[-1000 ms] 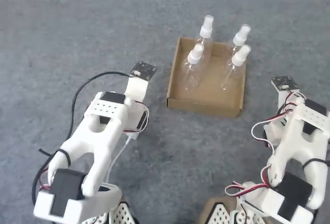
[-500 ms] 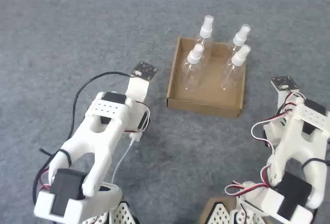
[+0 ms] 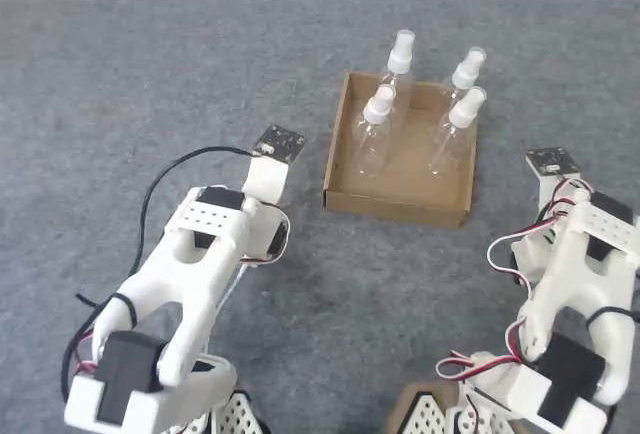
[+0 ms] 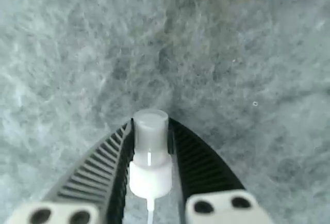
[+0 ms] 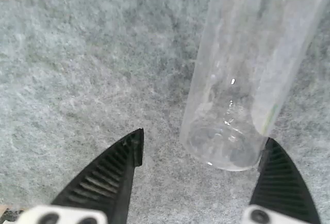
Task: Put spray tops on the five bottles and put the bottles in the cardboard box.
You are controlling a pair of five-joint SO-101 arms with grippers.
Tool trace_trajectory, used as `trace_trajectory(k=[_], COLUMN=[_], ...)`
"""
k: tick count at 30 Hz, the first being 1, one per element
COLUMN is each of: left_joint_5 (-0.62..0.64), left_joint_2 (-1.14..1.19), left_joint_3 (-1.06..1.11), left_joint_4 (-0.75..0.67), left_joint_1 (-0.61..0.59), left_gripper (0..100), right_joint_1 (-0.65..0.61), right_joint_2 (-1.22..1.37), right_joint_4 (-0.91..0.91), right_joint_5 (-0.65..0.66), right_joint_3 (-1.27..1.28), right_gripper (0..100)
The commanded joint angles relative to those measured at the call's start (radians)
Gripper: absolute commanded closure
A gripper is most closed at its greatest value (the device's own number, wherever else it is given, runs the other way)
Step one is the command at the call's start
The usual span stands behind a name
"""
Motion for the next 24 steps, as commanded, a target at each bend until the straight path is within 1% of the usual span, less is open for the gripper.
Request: trace_trajectory(k=[1, 5, 8, 12, 16, 20, 24], left_joint_5=[0.003, 0.068, 0.098, 0.1, 0.097, 0.097, 0.095], left_joint_2=[-0.126, -0.262, -0.371, -0.476, -0.517, -0.516, -0.519], left_joint_3=[-0.104, -0.16, -0.139, -0.044, 0.027, 0.042, 0.058], left_joint_4=[0.101, 0.195, 0.216, 0.163, 0.109, 0.106, 0.103], left_joint_1=[0.002, 0.002, 0.002, -0.003, -0.006, -0.006, -0.008], left_gripper=[99, 99, 99, 99, 99, 99, 99], right_joint_1=[-0.012, -0.013, -0.013, -0.035, -0.067, -0.111, -0.124], right_joint_2=[-0.016, -0.016, -0.016, -0.016, -0.015, -0.001, 0.044], right_joint_4=[0.001, 0.012, 0.035, 0.102, 0.15, 0.159, 0.16], right_joint_5=[0.009, 0.005, 0.005, 0.005, 0.002, -0.08, -0.097], right_joint_3=[-0.032, -0.092, -0.137, -0.207, -0.299, -0.399, -0.491], right_gripper=[69.8, 70.2, 70.3, 70.3, 70.3, 70.6, 77.7])
